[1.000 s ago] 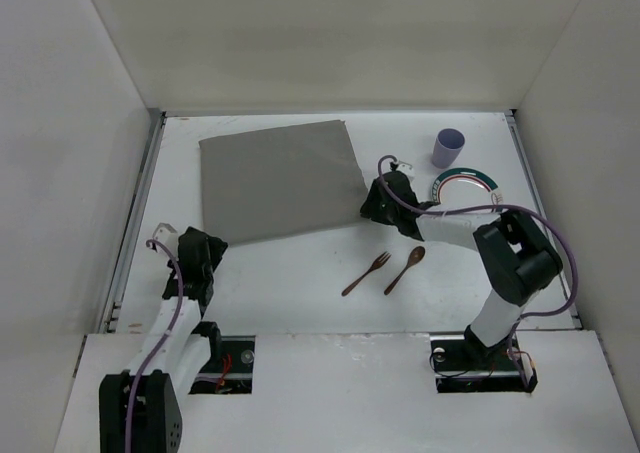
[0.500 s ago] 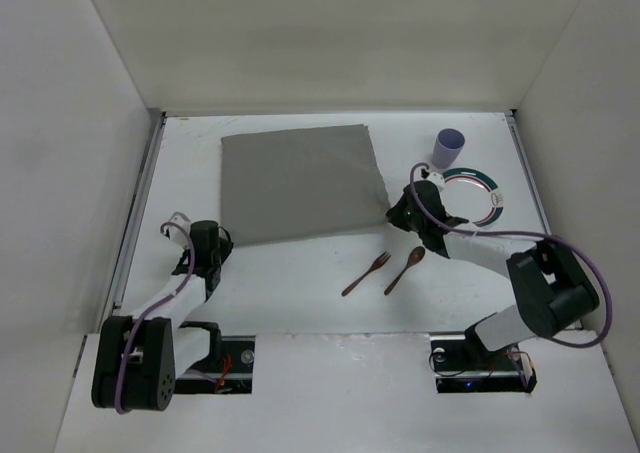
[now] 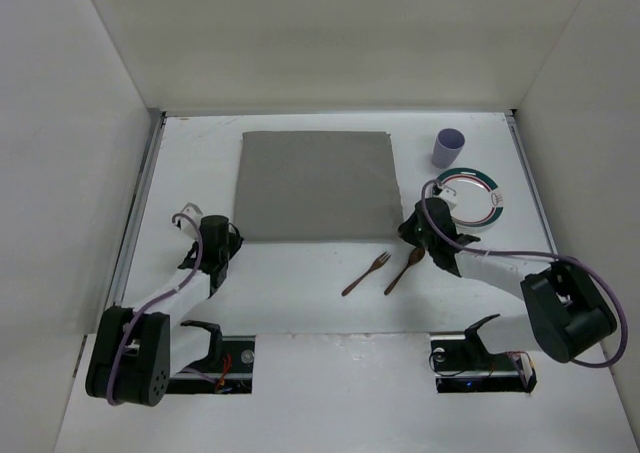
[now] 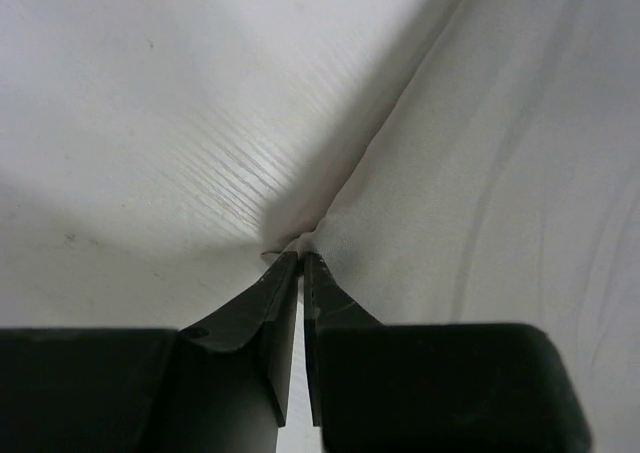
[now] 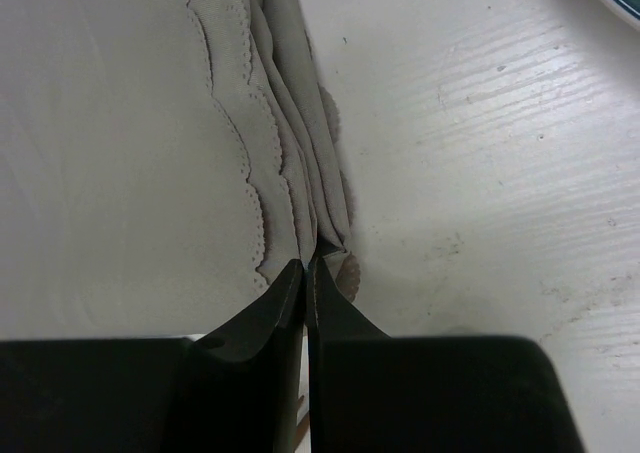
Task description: Set the dinner table for one person
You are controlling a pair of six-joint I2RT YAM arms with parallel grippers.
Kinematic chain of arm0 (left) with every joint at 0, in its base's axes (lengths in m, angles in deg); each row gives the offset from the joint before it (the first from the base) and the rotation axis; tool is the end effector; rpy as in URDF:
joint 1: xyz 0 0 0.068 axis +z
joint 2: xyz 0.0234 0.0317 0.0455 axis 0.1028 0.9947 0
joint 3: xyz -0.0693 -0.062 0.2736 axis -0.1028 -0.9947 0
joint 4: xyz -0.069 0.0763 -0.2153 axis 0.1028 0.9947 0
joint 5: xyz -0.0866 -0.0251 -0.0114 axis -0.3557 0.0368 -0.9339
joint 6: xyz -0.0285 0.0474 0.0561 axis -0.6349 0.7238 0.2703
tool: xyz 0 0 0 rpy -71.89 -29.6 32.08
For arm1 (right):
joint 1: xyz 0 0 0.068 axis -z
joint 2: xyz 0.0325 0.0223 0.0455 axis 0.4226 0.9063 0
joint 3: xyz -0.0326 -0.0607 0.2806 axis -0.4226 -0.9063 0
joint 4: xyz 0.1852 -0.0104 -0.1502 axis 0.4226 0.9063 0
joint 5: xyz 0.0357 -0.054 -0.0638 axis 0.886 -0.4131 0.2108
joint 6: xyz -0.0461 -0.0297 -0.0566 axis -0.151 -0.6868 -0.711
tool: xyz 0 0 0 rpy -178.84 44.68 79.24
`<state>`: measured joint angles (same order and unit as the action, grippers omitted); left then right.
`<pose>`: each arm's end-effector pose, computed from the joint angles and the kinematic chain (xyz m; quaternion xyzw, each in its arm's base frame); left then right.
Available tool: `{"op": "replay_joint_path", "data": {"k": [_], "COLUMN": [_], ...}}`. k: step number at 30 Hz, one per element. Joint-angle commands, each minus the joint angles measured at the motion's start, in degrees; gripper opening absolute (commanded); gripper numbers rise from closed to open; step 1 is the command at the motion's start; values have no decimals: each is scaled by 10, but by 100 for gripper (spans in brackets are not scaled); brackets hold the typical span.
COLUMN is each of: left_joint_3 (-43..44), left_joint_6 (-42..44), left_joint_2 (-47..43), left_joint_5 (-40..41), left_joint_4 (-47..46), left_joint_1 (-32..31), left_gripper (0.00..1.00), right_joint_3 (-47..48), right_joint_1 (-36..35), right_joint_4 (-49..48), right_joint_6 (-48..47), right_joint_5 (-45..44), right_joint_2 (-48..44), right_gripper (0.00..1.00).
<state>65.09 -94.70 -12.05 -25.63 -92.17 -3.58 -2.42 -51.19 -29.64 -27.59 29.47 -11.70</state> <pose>0.2131 -0.0175 0.1725 -0.3579 0.7905 -0.1375 0.4775 0.2423 0.1013 0.1793 0.1885 0.8771 0.1562 0.4132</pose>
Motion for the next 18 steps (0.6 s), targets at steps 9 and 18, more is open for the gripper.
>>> {"op": "replay_joint_path", "data": {"k": [9,18], "left_joint_3": [-55,-60], "left_joint_6": [-4,-12], "left_joint_2": [-157,-240], "left_joint_5": [6,8], "left_joint_4": [118,129], "left_joint_1": [-35,-33], "left_gripper": [3,27], "right_joint_3": [-45,-43], "right_joint_1": [10,21], "right_joint_4": [13,35], "right_joint_6": [14,11], "right_joint_5": [-31,-29], "right_joint_2": [-82,-83], "right_gripper": [8,9]}}
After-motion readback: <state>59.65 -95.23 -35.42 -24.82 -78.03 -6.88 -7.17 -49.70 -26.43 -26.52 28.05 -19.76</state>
